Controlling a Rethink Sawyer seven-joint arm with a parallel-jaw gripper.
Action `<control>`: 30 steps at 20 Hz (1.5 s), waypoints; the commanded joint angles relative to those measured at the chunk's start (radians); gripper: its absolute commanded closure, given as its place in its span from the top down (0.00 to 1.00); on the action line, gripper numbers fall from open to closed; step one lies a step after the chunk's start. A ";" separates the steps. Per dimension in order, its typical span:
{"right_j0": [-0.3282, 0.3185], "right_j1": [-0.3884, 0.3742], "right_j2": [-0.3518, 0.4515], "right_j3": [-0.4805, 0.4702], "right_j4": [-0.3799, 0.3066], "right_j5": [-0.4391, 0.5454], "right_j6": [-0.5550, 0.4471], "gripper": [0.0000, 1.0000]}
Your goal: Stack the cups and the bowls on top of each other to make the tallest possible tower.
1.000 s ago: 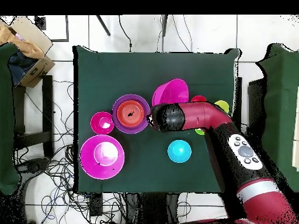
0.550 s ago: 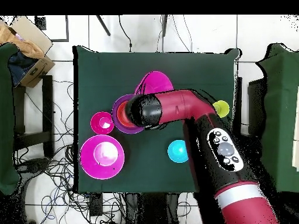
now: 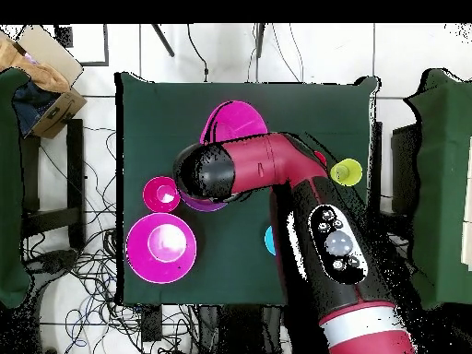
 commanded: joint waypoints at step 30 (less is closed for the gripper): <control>0.127 -0.031 -0.160 0.076 0.068 -0.034 0.254 0.00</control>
